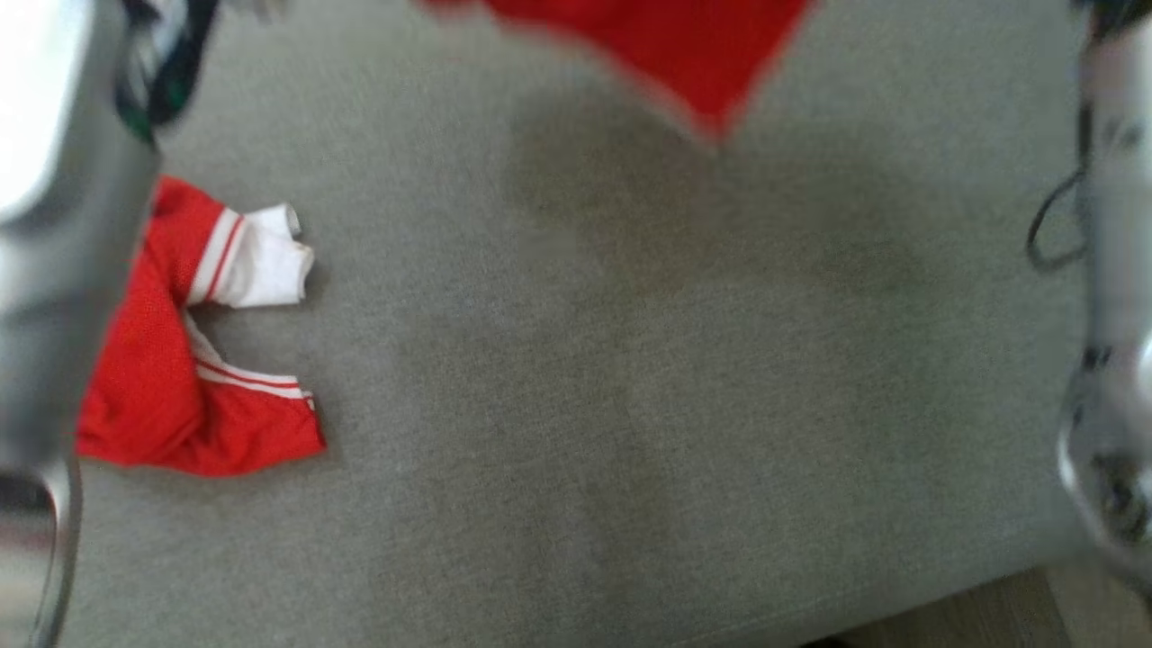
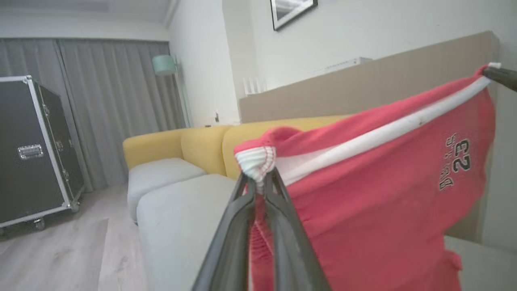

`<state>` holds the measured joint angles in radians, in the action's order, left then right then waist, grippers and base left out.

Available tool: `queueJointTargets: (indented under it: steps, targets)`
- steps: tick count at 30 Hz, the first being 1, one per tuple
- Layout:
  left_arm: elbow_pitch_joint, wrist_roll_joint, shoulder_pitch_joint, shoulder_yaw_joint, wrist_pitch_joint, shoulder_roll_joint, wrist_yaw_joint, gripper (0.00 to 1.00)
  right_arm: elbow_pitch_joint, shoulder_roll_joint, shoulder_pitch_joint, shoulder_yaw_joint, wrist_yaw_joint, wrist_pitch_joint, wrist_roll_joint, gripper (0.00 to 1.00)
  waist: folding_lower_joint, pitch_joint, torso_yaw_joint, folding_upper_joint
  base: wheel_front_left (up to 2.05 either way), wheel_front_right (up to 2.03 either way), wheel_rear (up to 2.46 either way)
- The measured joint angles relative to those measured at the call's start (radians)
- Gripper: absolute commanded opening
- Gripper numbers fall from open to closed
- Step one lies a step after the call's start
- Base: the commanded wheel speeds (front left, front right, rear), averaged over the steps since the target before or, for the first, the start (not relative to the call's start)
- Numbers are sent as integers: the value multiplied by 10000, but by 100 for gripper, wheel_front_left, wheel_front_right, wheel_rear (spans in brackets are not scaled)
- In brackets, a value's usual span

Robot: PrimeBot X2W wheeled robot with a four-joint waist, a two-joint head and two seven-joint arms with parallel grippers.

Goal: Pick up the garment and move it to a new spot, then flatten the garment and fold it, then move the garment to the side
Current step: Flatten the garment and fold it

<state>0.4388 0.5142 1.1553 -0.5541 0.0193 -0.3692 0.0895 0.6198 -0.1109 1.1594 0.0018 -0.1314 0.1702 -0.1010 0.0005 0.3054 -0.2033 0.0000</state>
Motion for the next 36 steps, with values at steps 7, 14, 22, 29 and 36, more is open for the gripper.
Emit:
queueJointTargets:
  steps: [7, 14, 22, 29, 36]
  targets:
    - [1801, -226, 1662, 13, -1756, 761, 263, 0, 1603, -4, 1567, -938, -2, 865, 1312, 0, -3, 840, -28, 0, 0, 0, 0]
    - [3106, 150, 770, -999, -2535, 1313, 428, 0, 2740, -38, 63, -614, -2, 863, 1912, 0, -3, 1093, 181, 0, 0, 0, 0]
    - [2844, 1204, -1907, -3212, -2617, 1149, 430, 0, 5070, -757, -1227, 688, -2, 734, 1444, 0, -8, 425, 350, 0, 0, 0, 0]
    - [2268, 1450, -3330, -3854, -2685, 859, 430, 0, 5875, -1062, -2125, 2011, -2, 245, 449, 0, -8, -376, 421, 1, 0, 0, 0]
    - [1521, 1325, -4436, -3866, -2685, 759, 318, 0, 5751, -1350, -3146, 2922, -2, -174, -773, 0, -7, -1110, 338, 1, 0, 0, 0]
